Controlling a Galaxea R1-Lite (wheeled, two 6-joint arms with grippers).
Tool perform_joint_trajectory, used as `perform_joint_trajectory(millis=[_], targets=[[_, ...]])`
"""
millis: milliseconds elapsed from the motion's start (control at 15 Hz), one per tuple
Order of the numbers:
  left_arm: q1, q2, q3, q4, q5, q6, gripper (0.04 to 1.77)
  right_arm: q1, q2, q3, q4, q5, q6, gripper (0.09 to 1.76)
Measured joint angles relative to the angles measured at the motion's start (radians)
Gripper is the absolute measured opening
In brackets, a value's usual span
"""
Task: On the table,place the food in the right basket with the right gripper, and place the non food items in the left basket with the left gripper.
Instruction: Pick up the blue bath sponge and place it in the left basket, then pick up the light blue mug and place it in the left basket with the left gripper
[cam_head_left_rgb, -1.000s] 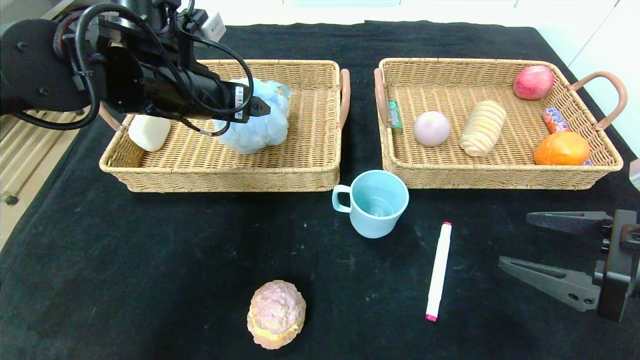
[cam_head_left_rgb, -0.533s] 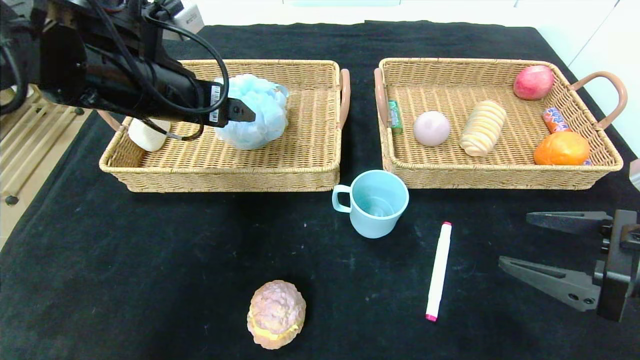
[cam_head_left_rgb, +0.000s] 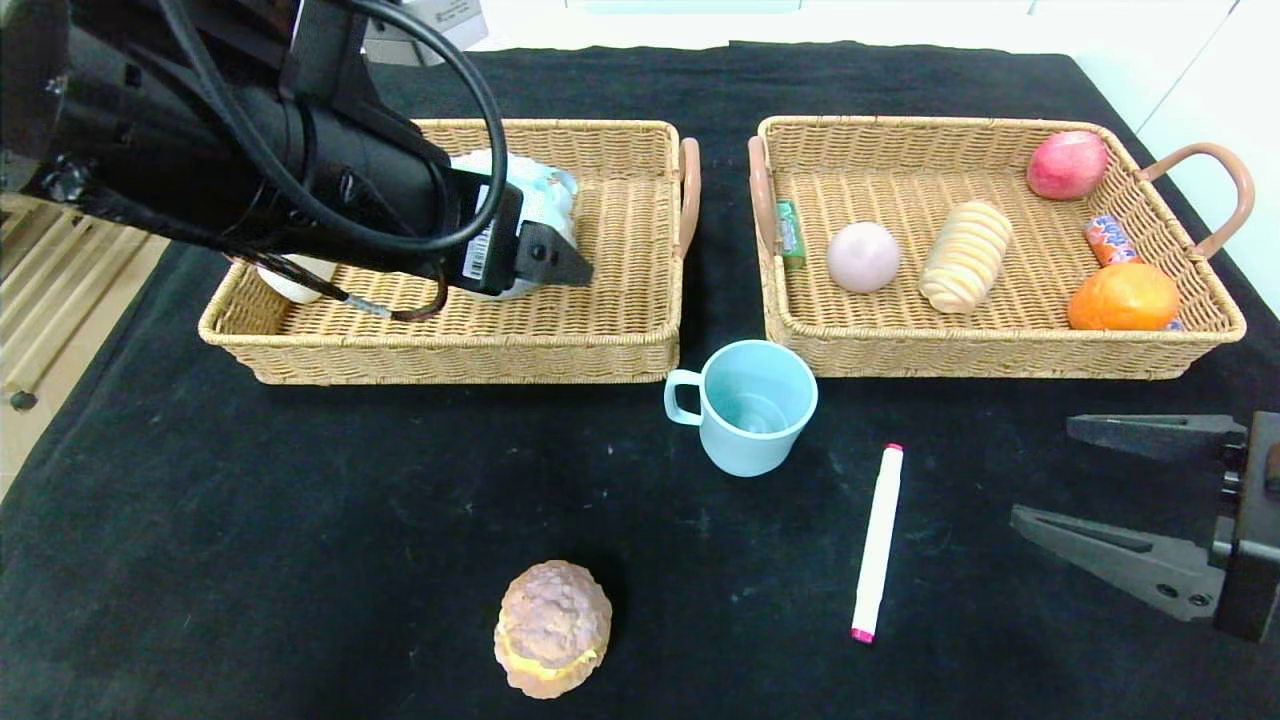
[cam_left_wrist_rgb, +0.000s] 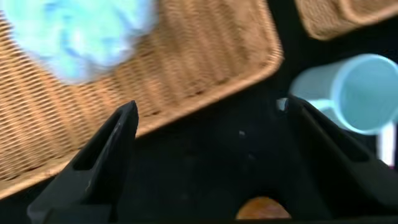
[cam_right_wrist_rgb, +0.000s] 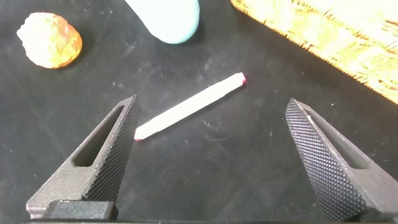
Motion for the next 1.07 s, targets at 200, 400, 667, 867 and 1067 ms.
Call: perform_joint_trajectory(millis=[200, 400, 667, 867, 1067], targets=[[-0.114, 0.025, -0.032, 0.046, 0.060, -0.031, 1.70, -0.009, -0.021, -0.004, 0.001, 0.000, 0.000, 1.71], [-0.218, 0.073, -0.053, 0.059, 0.168, -0.161, 1.71, -0.028, -0.038, -0.015, 0.003, 0.000, 0.003, 1.71], [-0.273, 0.130, -0.076, 0.065, 0.203, -0.319, 1.71, -0.054, -0.051, -0.030, 0.004, -0.001, 0.007, 1.71], [-0.277, 0.163, -0.089, 0.064, 0.201, -0.379, 1.71, -0.063, -0.053, -0.037, 0.004, -0.003, 0.008, 1.71], [-0.279, 0.183, -0.086, 0.061, 0.192, -0.388, 1.72, -0.073, -0.056, -0.039, 0.002, -0.001, 0.009, 1.71]])
